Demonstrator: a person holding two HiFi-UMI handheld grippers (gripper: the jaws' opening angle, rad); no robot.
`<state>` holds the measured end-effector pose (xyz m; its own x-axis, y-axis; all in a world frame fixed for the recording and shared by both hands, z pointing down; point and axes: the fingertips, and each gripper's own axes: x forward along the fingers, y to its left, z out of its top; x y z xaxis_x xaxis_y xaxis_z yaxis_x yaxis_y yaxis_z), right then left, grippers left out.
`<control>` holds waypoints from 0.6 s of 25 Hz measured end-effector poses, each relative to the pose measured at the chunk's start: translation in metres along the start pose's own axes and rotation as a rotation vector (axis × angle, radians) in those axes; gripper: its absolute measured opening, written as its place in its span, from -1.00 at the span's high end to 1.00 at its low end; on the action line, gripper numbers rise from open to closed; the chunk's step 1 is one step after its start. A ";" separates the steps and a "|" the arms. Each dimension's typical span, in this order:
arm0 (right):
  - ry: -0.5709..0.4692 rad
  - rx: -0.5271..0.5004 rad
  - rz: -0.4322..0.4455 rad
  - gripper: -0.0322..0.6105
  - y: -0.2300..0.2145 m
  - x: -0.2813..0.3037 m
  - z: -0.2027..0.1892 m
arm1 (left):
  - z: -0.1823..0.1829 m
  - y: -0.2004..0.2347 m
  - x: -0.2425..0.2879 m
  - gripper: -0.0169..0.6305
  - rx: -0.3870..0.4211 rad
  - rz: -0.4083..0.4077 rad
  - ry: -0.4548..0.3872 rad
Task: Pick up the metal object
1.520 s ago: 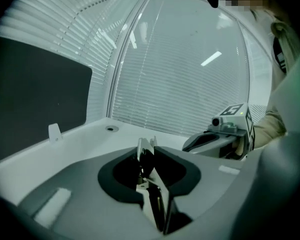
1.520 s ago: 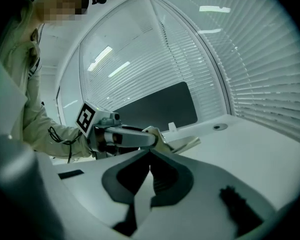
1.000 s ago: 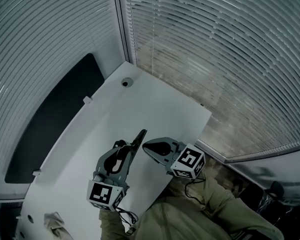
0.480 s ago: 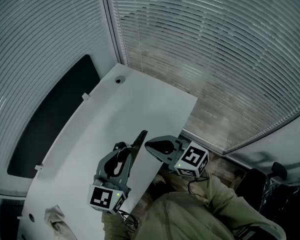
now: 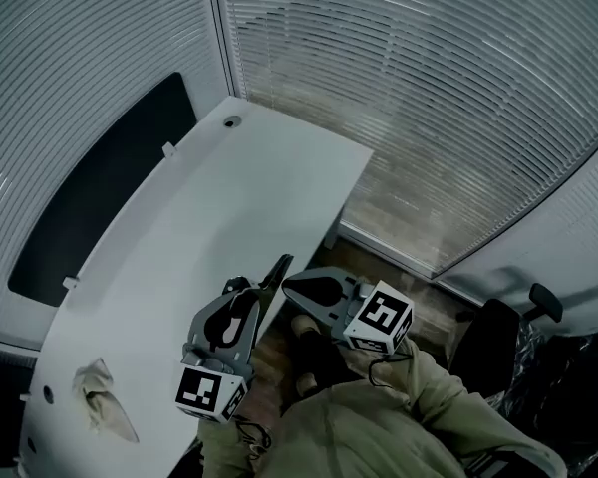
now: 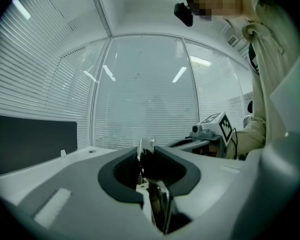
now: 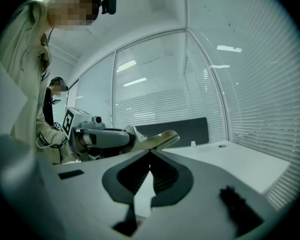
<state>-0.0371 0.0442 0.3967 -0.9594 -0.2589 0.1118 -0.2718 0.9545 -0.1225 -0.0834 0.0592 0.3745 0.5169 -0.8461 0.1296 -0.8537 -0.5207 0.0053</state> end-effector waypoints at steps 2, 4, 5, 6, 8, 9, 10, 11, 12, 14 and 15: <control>-0.004 -0.005 -0.008 0.89 0.013 -0.010 0.001 | 0.002 -0.013 -0.010 0.70 0.006 -0.007 -0.003; -0.010 -0.014 -0.011 0.89 0.023 -0.021 0.005 | 0.005 -0.025 -0.018 0.70 0.014 -0.018 -0.013; -0.012 -0.020 -0.013 0.89 0.027 -0.026 0.007 | 0.008 -0.031 -0.020 0.70 0.018 -0.019 -0.018; -0.016 -0.026 -0.014 0.89 0.029 -0.031 0.010 | 0.012 -0.036 -0.021 0.70 0.022 -0.017 -0.020; -0.023 -0.035 -0.013 0.89 0.031 -0.041 0.014 | 0.018 -0.046 -0.021 0.70 0.031 -0.017 -0.024; -0.025 -0.040 -0.011 0.89 0.031 -0.046 0.015 | 0.020 -0.051 -0.019 0.70 0.038 -0.019 -0.026; -0.024 -0.044 -0.008 0.89 0.031 -0.049 0.016 | 0.021 -0.055 -0.018 0.70 0.046 -0.021 -0.028; -0.021 -0.048 -0.004 0.89 0.030 -0.052 0.017 | 0.023 -0.057 -0.016 0.70 0.052 -0.020 -0.029; -0.018 -0.050 0.002 0.89 0.031 -0.054 0.017 | 0.024 -0.059 -0.015 0.70 0.051 -0.017 -0.029; -0.011 -0.053 0.015 0.89 0.032 -0.055 0.018 | 0.025 -0.060 -0.013 0.70 0.037 -0.009 -0.024; -0.007 -0.055 0.023 0.89 0.033 -0.056 0.018 | 0.026 -0.061 -0.013 0.70 0.031 -0.005 -0.023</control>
<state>0.0061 0.0874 0.3682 -0.9660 -0.2376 0.1023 -0.2453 0.9669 -0.0704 -0.0367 0.0987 0.3465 0.5226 -0.8458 0.1073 -0.8490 -0.5278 -0.0245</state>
